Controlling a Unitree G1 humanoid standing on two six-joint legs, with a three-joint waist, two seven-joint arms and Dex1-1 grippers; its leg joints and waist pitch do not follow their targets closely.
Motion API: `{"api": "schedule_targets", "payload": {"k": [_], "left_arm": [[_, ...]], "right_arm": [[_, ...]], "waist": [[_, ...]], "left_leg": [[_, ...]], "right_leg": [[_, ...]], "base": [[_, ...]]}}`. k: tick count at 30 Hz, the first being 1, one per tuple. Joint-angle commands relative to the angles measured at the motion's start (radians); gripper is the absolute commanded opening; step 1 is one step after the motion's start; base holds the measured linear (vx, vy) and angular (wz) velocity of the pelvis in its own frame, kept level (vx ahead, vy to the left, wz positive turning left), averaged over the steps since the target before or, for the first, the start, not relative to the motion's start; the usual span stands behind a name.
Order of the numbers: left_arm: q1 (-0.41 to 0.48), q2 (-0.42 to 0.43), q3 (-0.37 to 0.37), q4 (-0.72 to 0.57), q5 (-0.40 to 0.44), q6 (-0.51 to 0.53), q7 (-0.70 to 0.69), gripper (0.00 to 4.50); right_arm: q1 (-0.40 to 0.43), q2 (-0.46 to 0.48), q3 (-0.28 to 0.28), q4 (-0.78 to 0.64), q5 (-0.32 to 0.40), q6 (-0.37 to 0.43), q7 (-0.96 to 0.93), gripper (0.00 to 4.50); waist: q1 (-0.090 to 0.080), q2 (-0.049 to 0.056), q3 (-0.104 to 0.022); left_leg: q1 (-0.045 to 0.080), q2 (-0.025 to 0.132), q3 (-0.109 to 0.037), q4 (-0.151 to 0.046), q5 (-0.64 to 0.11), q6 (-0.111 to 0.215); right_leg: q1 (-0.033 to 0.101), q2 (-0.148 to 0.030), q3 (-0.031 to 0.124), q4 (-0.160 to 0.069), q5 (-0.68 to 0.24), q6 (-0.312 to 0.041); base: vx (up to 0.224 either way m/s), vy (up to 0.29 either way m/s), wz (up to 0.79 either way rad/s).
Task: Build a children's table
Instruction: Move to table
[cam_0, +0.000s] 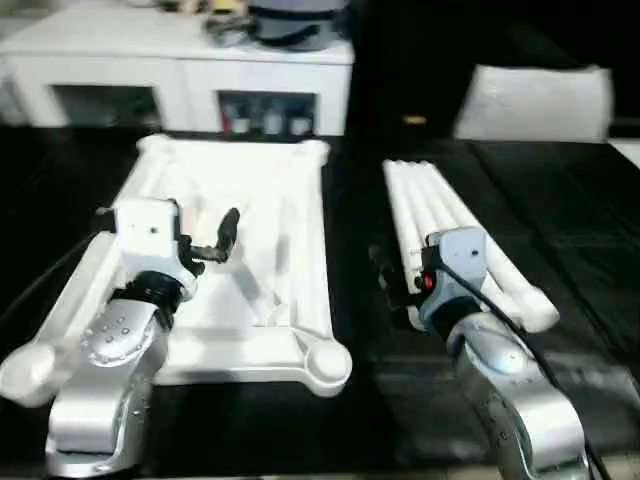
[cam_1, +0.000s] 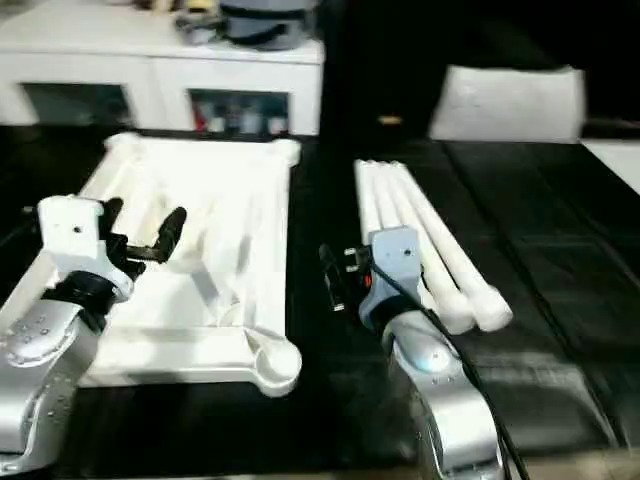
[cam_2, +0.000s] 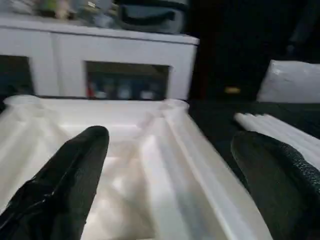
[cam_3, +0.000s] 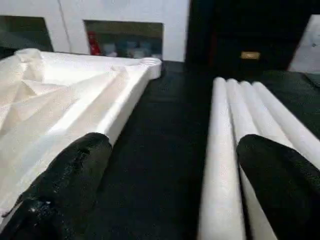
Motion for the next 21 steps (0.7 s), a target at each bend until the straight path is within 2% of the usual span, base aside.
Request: {"api": "schedule_targets", "payload": {"k": [1,2,3,4,5,6,7,8,9,10,11,12,13,14,15,16,17,18,19,20,21], "left_arm": [[-0.001,0.007,-0.010,-0.008,0.007,0.015,0.003,4.43],[0.008,0.015,-0.010,-0.008,0.014,0.007,-0.003,4.43],[0.012,0.017,-0.009,-0.009,0.015,0.005,-0.005,4.43],[0.015,0.024,-0.010,-0.010,0.021,0.007,-0.007,4.43],[0.019,0.039,-0.009,-0.010,0.022,0.022,-0.027,4.43],[0.020,0.046,-0.009,-0.010,0.021,0.027,-0.037,4.43],[0.020,0.062,-0.011,-0.010,0.020,0.029,-0.054,4.43],[0.020,0.070,-0.011,-0.010,0.020,0.029,-0.061,4.43],[0.019,0.093,-0.015,-0.006,0.016,0.033,-0.085,4.43],[0.019,0.093,-0.015,-0.006,0.016,0.033,-0.085,4.43],[0.018,0.123,-0.018,-0.001,0.006,0.042,-0.119,4.43],[0.014,0.176,-0.034,0.001,-0.014,0.057,-0.192,4.43],[0.013,0.212,-0.045,0.002,-0.028,0.067,-0.243,4.43],[0.010,0.251,-0.057,0.008,-0.043,0.069,-0.301,4.43],[0.007,0.282,-0.066,0.015,-0.055,0.065,-0.347,4.43],[0.005,0.297,-0.071,0.019,-0.058,0.069,-0.367,4.43],[0.001,0.322,-0.082,0.027,-0.055,0.074,-0.396,4.43],[-0.002,0.348,-0.092,0.036,-0.054,0.074,-0.430,4.43],[-0.003,0.385,-0.103,0.048,-0.058,0.072,-0.481,4.43],[-0.002,0.407,-0.107,0.056,-0.060,0.067,-0.514,4.43],[-0.002,0.424,-0.106,0.058,-0.071,0.062,-0.547,4.43]], "right_arm": [[0.002,-0.006,-0.019,0.014,0.006,-0.004,0.003,4.50],[-0.001,-0.008,-0.016,0.019,0.003,-0.006,0.006,4.50],[-0.002,-0.009,-0.016,0.021,0.003,-0.007,0.008,4.50],[-0.005,-0.013,-0.014,0.024,0.001,-0.009,0.012,4.50],[-0.012,-0.018,-0.018,0.032,0.005,-0.013,0.021,4.50],[-0.015,-0.019,-0.021,0.035,0.008,-0.014,0.025,4.50],[-0.024,-0.027,-0.020,0.044,0.005,-0.015,0.035,4.50],[-0.029,-0.032,-0.017,0.049,0.002,-0.015,0.040,4.50],[-0.037,-0.037,-0.019,0.056,0.010,-0.014,0.054,4.50],[-0.037,-0.037,-0.019,0.056,0.010,-0.014,0.054,4.50],[-0.046,-0.039,-0.020,0.063,0.020,-0.015,0.068,4.50],[-0.055,-0.054,-0.014,0.071,0.032,-0.023,0.100,4.50],[-0.060,-0.065,-0.007,0.076,0.037,-0.030,0.122,4.50],[-0.066,-0.076,-0.002,0.085,0.041,-0.036,0.142,4.50],[-0.071,-0.084,0.001,0.093,0.041,-0.041,0.155,4.50],[-0.073,-0.089,0.002,0.098,0.044,-0.046,0.167,4.50],[-0.076,-0.099,0.006,0.103,0.046,-0.054,0.186,4.50],[-0.078,-0.111,0.009,0.107,0.047,-0.059,0.205,4.50],[-0.081,-0.127,0.013,0.109,0.058,-0.069,0.242,4.50],[-0.082,-0.136,0.016,0.110,0.068,-0.075,0.266,4.50],[-0.079,-0.152,0.020,0.106,0.075,-0.081,0.294,4.50]], "waist": [[0.006,-0.012,-0.060],[0.031,-0.017,-0.049],[0.029,-0.012,-0.040],[0.031,0.005,-0.031],[0.025,0.024,-0.028],[0.019,0.023,-0.026],[0.017,0.020,-0.018],[0.025,0.023,-0.007],[0.033,0.039,-0.003],[0.034,0.026,0.007],[0.045,0.040,0.008],[0.047,0.056,0.008],[0.045,0.055,0.002],[0.042,0.064,-0.003],[0.041,0.064,-0.002],[0.038,0.064,-0.001],[0.043,0.066,-0.002],[0.046,0.070,-0.002],[0.047,0.066,-0.001],[0.051,0.072,-0.005],[0.048,0.069,-0.005]], "left_leg": [[0.030,0.102,-0.091,-0.061,0.029,-0.162],[-0.010,0.095,-0.106,-0.018,0.041,-0.002],[-0.008,0.104,-0.116,-0.023,0.029,0.041],[0.006,0.131,-0.126,-0.049,-0.023,0.050],[0.025,0.170,-0.138,-0.077,-0.134,0.020],[0.036,0.182,-0.142,-0.087,-0.191,0.004],[0.038,0.169,-0.135,-0.094,-0.270,-0.027],[0.033,0.144,-0.120,-0.087,-0.324,-0.052],[0.033,0.135,-0.122,-0.075,-0.345,-0.055],[0.038,0.131,-0.122,-0.067,-0.369,-0.050],[0.038,0.138,-0.138,-0.059,-0.346,-0.034],[0.039,0.142,-0.141,-0.065,-0.358,-0.042],[0.034,0.147,-0.142,-0.087,-0.375,-0.061],[0.039,0.148,-0.143,-0.101,-0.398,-0.091],[0.039,0.147,-0.142,-0.105,-0.413,-0.102],[0.035,0.139,-0.137,-0.106,-0.427,-0.116],[0.036,0.132,-0.131,-0.099,-0.417,-0.116],[0.035,0.131,-0.130,-0.094,-0.404,-0.111],[0.029,0.133,-0.130,-0.091,-0.370,-0.091],[0.029,0.135,-0.129,-0.089,-0.339,-0.073],[0.027,0.137,-0.127,-0.090,-0.320,-0.066]], "right_leg": [[0.025,-0.185,0.088,-0.032,0.371,-0.088],[0.042,-0.238,0.121,-0.038,0.552,-0.050],[0.034,-0.236,0.115,-0.044,0.545,-0.049],[0.026,-0.195,0.084,-0.050,0.378,-0.078],[0.009,-0.149,0.073,-0.038,0.182,-0.086],[-0.001,-0.141,0.074,-0.032,0.112,-0.090],[-0.004,-0.150,0.083,-0.037,0.029,-0.112],[-0.006,-0.165,0.095,-0.059,-0.071,-0.134],[-0.007,-0.180,0.104,-0.070,-0.145,-0.142],[-0.011,-0.189,0.110,-0.090,-0.254,-0.142],[-0.007,-0.196,0.115,-0.100,-0.401,-0.136],[-0.009,-0.187,0.111,-0.098,-0.398,-0.130],[-0.008,-0.161,0.101,-0.079,-0.336,-0.117],[-0.016,-0.142,0.092,-0.061,-0.232,-0.114],[-0.019,-0.140,0.092,-0.053,-0.194,-0.118],[-0.019,-0.146,0.094,-0.048,-0.165,-0.132],[-0.021,-0.160,0.101,-0.053,-0.162,-0.147],[-0.019,-0.168,0.105,-0.056,-0.163,-0.152],[-0.014,-0.172,0.109,-0.058,-0.160,-0.154],[-0.011,-0.170,0.107,-0.059,-0.145,-0.150],[-0.010,-0.167,0.107,-0.056,-0.124,-0.153]], "base": [[-0.071,-0.038,-0.04],[-0.071,-0.038,-0.04],[-0.065,-0.057,-0.07],[-0.068,-0.043,-0.01],[-0.068,-0.043,-0.01],[-0.076,-0.033,0.05],[-0.084,-0.023,0.03],[-0.084,-0.023,0.03],[-0.103,-0.005,0.01],[-0.095,0.017,-0.02],[-0.095,0.017,-0.02],[-0.065,0.029,-0.07],[0.000,0.000,0.00],[0.000,0.000,0.00],[0.000,0.000,0.00],[0.000,0.000,0.00],[0.000,0.000,0.00],[0.000,0.000,0.00],[0.000,0.000,0.00],[0.000,0.000,0.00],[0.000,0.000,0.00]]}}
